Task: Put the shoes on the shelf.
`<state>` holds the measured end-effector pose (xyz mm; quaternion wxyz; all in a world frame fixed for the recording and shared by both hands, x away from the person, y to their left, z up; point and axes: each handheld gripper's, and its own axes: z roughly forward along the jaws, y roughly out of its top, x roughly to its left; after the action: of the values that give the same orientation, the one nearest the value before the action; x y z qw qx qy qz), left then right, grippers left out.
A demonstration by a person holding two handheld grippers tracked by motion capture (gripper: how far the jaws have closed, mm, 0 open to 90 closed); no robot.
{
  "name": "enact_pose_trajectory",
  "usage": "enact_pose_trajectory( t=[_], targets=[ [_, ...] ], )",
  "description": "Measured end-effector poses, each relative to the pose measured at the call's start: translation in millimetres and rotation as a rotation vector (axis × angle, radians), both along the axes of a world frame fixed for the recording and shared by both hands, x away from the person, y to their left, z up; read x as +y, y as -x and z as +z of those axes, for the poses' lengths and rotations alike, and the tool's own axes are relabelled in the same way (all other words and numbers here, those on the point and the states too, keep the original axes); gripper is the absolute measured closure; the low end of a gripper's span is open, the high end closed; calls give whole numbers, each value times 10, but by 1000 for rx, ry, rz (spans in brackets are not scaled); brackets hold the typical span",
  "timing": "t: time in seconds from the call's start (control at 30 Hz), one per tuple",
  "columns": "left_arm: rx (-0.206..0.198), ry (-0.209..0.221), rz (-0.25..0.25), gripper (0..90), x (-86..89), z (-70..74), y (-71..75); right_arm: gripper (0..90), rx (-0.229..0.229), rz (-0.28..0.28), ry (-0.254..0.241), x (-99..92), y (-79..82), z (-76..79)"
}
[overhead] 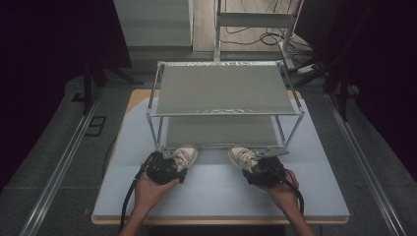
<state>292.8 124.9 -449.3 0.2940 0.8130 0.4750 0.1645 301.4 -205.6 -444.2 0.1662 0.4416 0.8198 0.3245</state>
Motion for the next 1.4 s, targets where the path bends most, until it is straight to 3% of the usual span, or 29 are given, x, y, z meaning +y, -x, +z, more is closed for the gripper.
enact_pose_trajectory(
  t=[0.37,0.77,1.4],
  targets=[
    [-21,11,-5,263,-186,74,-191,286,-11,-38,-8,19,-197,38],
    [-35,18,-14,263,-334,114,-338,286,-24,-58,-14,25,-282,67],
    [-31,34,14,263,-388,71,-568,287,-40,-86,-14,116,-422,71]
  ],
)
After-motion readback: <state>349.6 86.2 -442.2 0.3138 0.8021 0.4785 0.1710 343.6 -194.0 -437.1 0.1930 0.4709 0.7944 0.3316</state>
